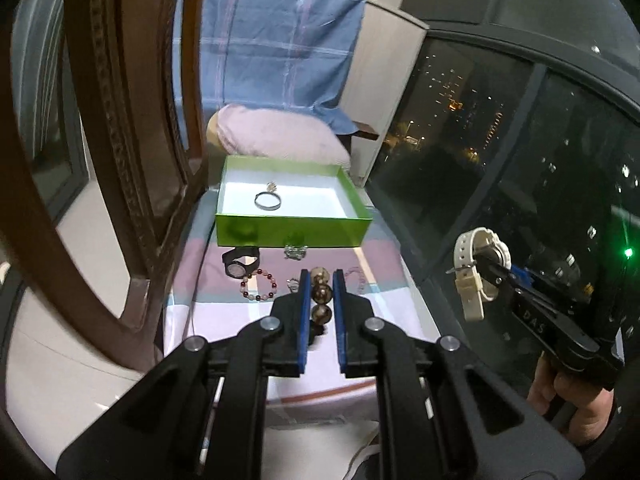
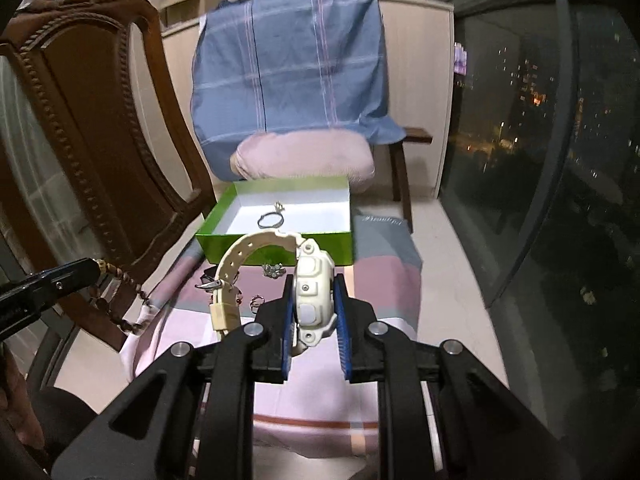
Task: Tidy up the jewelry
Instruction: 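Lift the beaded bracelet with the left gripper while the right gripper lifts the white watch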
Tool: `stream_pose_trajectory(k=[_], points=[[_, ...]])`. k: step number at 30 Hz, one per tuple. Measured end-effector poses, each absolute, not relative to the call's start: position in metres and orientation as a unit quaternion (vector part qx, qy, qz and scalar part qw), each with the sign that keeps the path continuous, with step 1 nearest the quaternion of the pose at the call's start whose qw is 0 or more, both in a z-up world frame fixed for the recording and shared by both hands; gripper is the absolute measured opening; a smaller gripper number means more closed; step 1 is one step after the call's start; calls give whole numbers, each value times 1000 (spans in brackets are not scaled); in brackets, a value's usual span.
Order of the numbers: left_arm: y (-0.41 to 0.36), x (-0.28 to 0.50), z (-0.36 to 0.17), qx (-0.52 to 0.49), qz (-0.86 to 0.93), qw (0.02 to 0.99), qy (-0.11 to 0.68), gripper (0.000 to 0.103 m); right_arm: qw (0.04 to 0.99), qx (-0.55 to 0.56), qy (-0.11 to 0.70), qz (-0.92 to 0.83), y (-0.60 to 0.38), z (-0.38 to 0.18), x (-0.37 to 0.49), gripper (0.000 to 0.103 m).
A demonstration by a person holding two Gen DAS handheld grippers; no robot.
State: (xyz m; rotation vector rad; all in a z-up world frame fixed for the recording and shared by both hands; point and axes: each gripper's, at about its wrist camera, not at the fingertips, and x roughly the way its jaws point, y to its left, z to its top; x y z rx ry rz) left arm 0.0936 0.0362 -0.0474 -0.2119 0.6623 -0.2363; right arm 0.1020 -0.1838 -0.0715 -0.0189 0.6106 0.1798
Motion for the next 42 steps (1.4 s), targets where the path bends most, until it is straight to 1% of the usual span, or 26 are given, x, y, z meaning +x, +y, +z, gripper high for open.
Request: stream_pose_trajectory(k=[5, 14, 25, 42], points=[[27, 59, -28, -91, -115, 941, 304, 11, 953, -6, 285, 99, -181, -55, 69, 18], [19, 28, -18, -87, -116, 945, 293, 11, 958, -6, 265, 105, -179, -41, 37, 18], [16, 17, -15, -80, -116, 947, 289, 11, 962, -2, 254, 103, -185, -36, 17, 19], [9, 12, -14, -71, -121, 946, 292, 11, 962, -2, 251, 105, -187, -32, 10, 19]])
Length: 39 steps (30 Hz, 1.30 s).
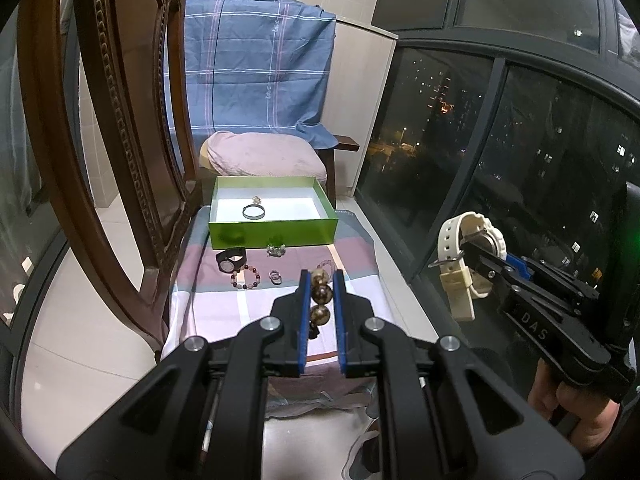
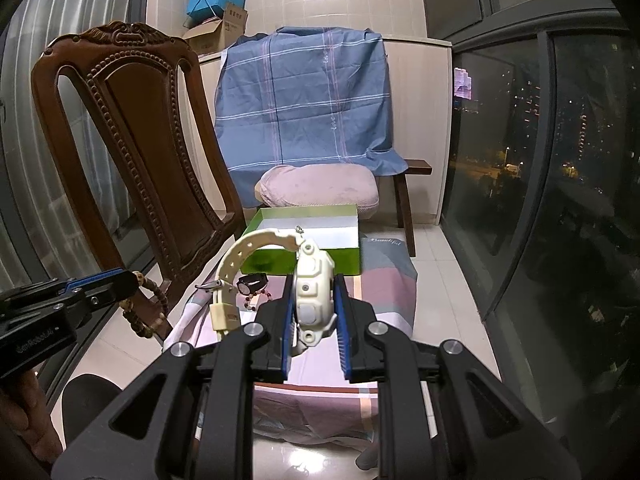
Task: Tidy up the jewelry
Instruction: 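Lift the beaded bracelet with the left gripper while the right gripper lifts the white watch, then move the bracelet over the green box and release it while the right gripper carries the watch there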
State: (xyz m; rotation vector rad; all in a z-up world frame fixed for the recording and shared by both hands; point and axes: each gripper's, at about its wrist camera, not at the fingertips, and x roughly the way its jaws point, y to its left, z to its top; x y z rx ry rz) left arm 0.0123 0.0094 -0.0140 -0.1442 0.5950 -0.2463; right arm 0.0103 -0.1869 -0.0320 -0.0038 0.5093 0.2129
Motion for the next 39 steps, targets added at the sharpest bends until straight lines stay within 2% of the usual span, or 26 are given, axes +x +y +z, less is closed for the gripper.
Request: stream_pose_trajectory(k=[15, 27, 35, 39], points=[[9, 24, -22, -78, -123, 940, 308, 11, 957, -1, 271, 103, -185, -41, 28, 18], [12, 68, -43, -84, -120, 930, 336, 11, 947, -4, 305, 101, -176, -66, 78, 18], [17, 149, -34, -80, -118, 931, 335, 11, 941, -14, 319, 113, -165, -75, 164, 19], [24, 221, -28, -75, -98, 934, 335, 11, 938, -8, 325, 122, -159, -74, 235, 19]])
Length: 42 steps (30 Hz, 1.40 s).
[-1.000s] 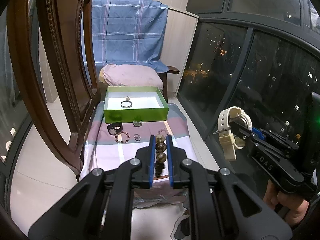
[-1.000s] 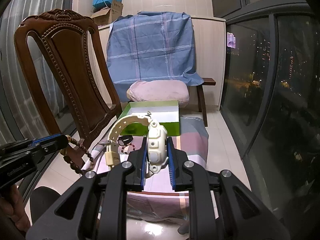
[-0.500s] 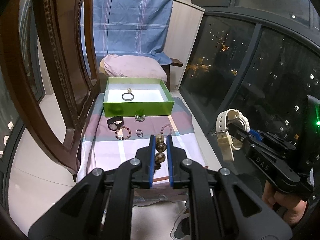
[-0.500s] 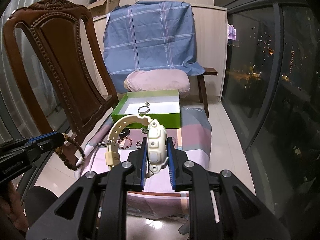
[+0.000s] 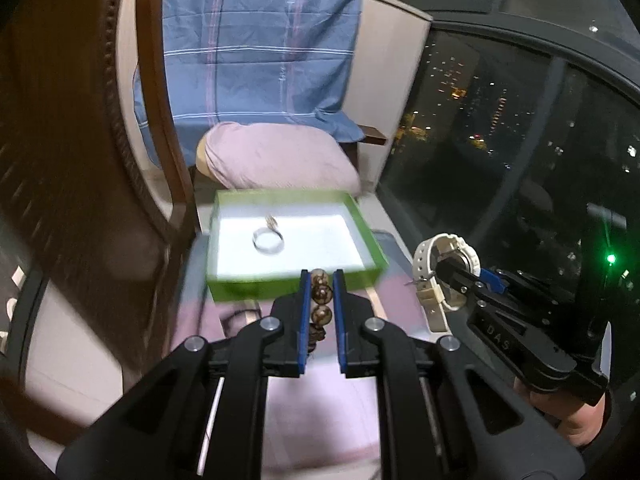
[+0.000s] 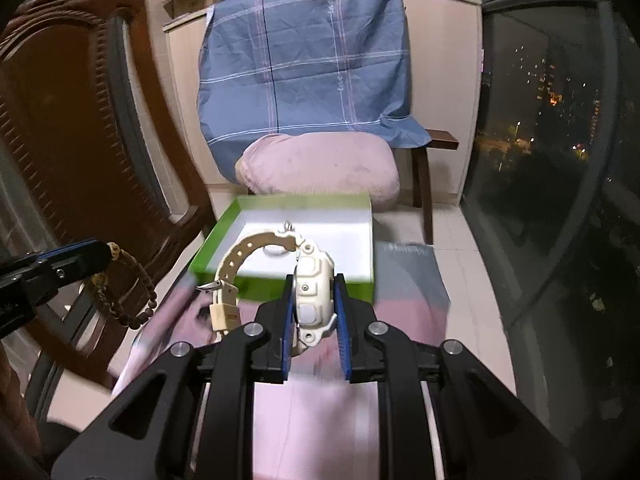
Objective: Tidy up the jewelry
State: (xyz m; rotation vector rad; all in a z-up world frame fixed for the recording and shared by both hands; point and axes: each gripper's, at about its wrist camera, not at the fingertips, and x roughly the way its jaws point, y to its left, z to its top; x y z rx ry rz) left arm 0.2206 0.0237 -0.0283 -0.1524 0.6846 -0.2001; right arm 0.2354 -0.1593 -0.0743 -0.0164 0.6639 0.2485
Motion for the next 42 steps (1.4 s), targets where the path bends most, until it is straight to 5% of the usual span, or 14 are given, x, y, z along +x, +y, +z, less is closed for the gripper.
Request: stream_pose_trajectory(k=[13, 15, 16, 17, 18, 26, 32, 42], points=[[54, 454, -165, -67, 2, 874, 481, 11, 884, -14, 458, 94, -122, -191, 458, 19], [58, 463, -182, -64, 13, 866, 496, 14, 879, -12, 469, 83, -122, -204, 469, 27], [60, 464, -188, -65, 16, 866, 495, 20, 881, -13, 466, 77, -122, -204, 471, 48], [60, 463, -188, -65, 15, 870, 488, 44, 885, -10, 460, 69, -124, -202, 471, 64], [59, 461, -185, -64, 17, 875, 479, 74, 891, 3, 448, 76, -126, -198, 466, 67], [39, 345, -76, -36, -10, 936, 350, 99, 937, -11, 342, 70, -140, -110, 365, 85], [26, 217, -29, -9, -26, 955, 295, 99, 953, -3, 298, 60, -163, -65, 251, 87], [15, 79, -37, -68, -41, 942, 326, 99, 953, 0, 298, 58, -188, -49, 106, 87]])
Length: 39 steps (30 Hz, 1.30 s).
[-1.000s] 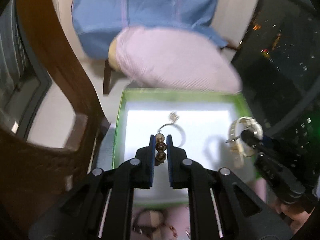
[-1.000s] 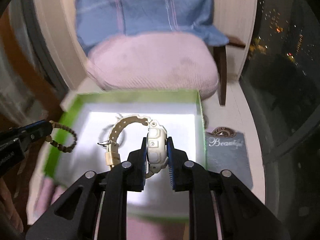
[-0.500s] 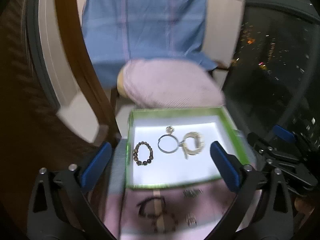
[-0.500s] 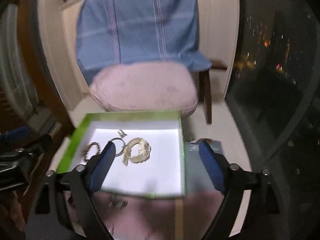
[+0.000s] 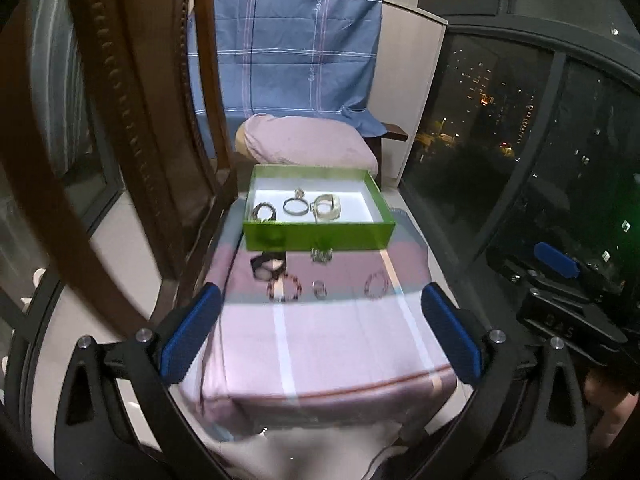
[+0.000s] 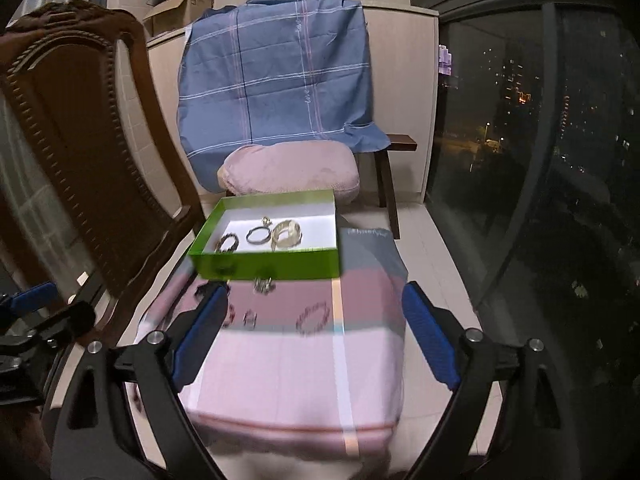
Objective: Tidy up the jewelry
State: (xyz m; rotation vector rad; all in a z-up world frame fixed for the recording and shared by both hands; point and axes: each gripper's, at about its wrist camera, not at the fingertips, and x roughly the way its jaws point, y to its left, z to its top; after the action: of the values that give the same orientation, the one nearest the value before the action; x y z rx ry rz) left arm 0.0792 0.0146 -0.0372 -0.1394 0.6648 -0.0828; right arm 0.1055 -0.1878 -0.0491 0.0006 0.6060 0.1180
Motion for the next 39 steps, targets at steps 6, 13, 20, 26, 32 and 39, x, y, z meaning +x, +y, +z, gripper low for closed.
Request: stream_pose_trajectory(k=[6, 13, 20, 26, 32, 39], points=[[2, 35, -30, -52, -42, 947, 313, 99, 954, 0, 292, 60, -188, -47, 52, 87], [-3, 15, -21, -47, -41, 953, 297, 99, 959, -1, 277, 59, -185, -40, 23, 87], [-6, 5, -15, -43, -42, 955, 291, 99, 961, 4, 270, 57, -189, -36, 15, 87], [-8, 7, -18, -45, -48, 953, 296, 99, 962, 5, 268, 54, -191, -37, 15, 87], [-7, 8, -17, -46, -48, 952, 298, 99, 962, 5, 269, 54, -190, -36, 16, 87], [-5, 9, -19, -48, -50, 951, 302, 99, 961, 3, 273, 54, -188, -38, 18, 87]])
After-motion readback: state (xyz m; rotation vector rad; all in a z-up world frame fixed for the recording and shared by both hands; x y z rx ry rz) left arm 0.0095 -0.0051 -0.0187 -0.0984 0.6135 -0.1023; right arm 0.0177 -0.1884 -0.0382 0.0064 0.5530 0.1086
